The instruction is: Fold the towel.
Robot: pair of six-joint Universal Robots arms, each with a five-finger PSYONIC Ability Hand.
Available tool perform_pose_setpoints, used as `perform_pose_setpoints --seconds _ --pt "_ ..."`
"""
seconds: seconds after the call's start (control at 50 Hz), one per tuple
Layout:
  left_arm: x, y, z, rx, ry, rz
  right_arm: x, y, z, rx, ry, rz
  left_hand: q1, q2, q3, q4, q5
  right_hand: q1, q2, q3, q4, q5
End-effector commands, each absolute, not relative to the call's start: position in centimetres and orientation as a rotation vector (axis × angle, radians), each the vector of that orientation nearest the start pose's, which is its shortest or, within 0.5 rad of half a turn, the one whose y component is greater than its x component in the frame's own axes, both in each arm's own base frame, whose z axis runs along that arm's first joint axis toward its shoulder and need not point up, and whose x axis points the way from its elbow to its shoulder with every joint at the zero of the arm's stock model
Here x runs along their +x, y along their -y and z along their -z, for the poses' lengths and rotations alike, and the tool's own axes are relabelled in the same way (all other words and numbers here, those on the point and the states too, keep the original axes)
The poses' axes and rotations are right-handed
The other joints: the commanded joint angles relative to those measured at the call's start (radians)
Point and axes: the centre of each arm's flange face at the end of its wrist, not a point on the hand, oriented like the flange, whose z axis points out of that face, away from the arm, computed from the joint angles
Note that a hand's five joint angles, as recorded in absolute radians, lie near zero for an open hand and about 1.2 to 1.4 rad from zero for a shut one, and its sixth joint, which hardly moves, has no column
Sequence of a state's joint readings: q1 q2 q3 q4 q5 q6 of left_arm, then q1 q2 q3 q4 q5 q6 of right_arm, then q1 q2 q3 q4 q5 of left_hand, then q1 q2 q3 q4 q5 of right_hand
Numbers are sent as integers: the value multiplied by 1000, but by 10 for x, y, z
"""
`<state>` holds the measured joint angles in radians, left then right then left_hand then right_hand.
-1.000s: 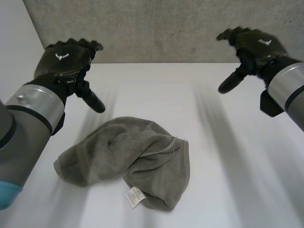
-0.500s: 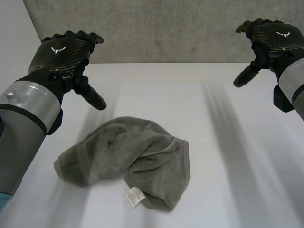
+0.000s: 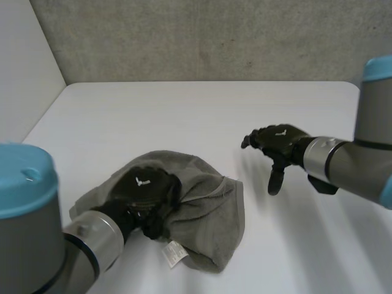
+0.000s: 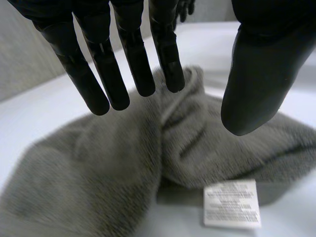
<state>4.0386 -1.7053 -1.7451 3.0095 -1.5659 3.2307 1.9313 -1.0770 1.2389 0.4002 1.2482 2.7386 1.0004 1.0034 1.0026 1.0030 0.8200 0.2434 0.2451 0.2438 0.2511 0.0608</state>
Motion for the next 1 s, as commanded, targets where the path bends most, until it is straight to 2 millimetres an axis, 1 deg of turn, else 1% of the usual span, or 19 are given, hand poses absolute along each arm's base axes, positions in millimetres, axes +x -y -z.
perform_pose_setpoints --seconds 0.02,0.06,0.12,0.16,0.18,0.2,0.22,0.24,0.28,0.3,0.34,0.38,0.44,0.56,0.6,0.66,0.7,0.76,1.0 --pt "-287 149 -176 1118 -2799 1649 288 282 -173 -1152 -2236 1372 -62 -65 -64 -64 -56 35 34 35 28 43" --pt "-289 155 -166 1108 -2812 1610 293 281 -161 -1147 -2217 1383 -205 -208 -207 -207 -199 35 34 35 28 43" --pt "-290 157 -163 1106 -2815 1602 295 282 -159 -1136 -2203 1400 -238 -241 -240 -240 -232 35 34 35 28 43" --pt "-291 164 -158 1084 -2802 1623 297 284 -153 -1100 -2182 1433 -317 -320 -319 -319 -311 35 34 35 28 43" --pt "-291 164 -158 1084 -2802 1623 297 284 -153 -1100 -2182 1433 -317 -320 -319 -320 -311 35 34 35 28 43" --pt "-291 170 -157 1059 -2790 1646 299 284 -151 -1085 -2168 1444 -335 -338 -337 -337 -329 35 34 35 28 43" --pt "-290 176 -157 1022 -2773 1673 300 284 -149 -1070 -2163 1446 -338 -341 -340 -340 -332 35 34 35 28 43" --pt "-290 176 -157 1022 -2773 1673 300 284 -149 -1070 -2163 1446 -338 -341 -340 -340 -332 35 34 35 28 43" --pt "-286 188 -158 947 -2729 1723 303 282 -145 -1065 -2154 1441 -344 -347 -346 -346 -338 35 34 35 28 43" --pt "-286 188 -158 947 -2729 1723 303 282 -145 -1065 -2154 1440 -344 -347 -346 -346 -338 35 34 35 28 43" --pt "-284 195 -160 910 -2699 1747 305 280 -144 -1068 -2150 1429 -341 -344 -343 -343 -335 35 34 35 28 43" --pt "-278 208 -163 829 -2657 1791 307 277 -141 -1077 -2147 1418 -344 -347 -346 -346 -338 41 39 41 33 49" --pt "-278 215 -166 800 -2635 1828 310 273 -137 -1084 -2139 1410 -361 -364 -363 -364 -355 88 86 88 80 96" --pt "-279 222 -166 794 -2623 1836 313 270 -131 -1083 -2119 1421 -391 -394 -393 -393 -385 185 183 185 177 193" --pt "-279 228 -162 826 -2591 1816 314 269 -127 -1053 -2116 1415 -391 -394 -393 -393 -385 211 210 211 204 220" --pt "-278 231 -159 852 -2563 1799 315 268 -125 -1031 -2118 1404 -391 -394 -393 -393 -385 212 210 211 204 220" --pt "-272 239 -156 874 -2519 1775 317 266 -124 -1003 -2118 1386 -391 -394 -393 -393 -385 212 210 211 204 220" --pt "-266 245 -154 868 -2505 1755 318 265 -124 -995 -2116 1379 -391 -394 -393 -393 -385 212 210 211 204 220" --pt "-267 251 -147 865 -2512 1744 319 262 -124 -1002 -2099 1347 -391 -394 -393 -393 -385 212 210 211 204 220"
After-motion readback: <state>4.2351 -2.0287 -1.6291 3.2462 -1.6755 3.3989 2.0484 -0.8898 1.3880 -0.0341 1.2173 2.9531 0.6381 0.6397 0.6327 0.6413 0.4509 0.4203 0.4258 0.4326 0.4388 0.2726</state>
